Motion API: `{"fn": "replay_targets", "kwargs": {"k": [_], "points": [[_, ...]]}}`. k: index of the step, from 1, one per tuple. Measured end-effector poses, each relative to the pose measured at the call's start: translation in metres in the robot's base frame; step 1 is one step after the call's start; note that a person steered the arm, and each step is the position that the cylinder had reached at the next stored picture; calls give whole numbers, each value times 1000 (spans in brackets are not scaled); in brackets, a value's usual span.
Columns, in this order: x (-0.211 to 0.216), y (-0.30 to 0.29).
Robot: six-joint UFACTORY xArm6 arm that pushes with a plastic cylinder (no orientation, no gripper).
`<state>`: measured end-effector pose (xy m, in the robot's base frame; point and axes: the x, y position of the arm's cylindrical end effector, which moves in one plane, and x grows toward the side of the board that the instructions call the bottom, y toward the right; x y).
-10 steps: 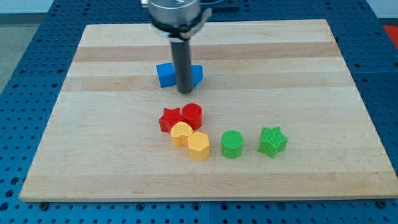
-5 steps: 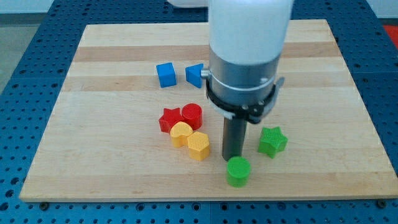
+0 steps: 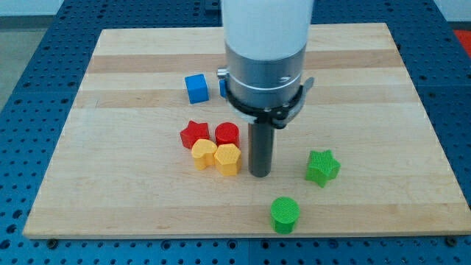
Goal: Place the green circle to the bottom center of the board
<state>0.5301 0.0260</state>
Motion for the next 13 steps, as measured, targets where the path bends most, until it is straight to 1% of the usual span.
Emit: {"fn": "replay_targets", "kwargs": {"k": [1, 2, 4, 6, 7, 9, 10, 11, 12, 13], "points": [[6, 10], [15, 7], [19, -1], [20, -32], [18, -35], [8, -9], [-19, 37], [-57, 103], [-37, 192], [44, 236]]}}
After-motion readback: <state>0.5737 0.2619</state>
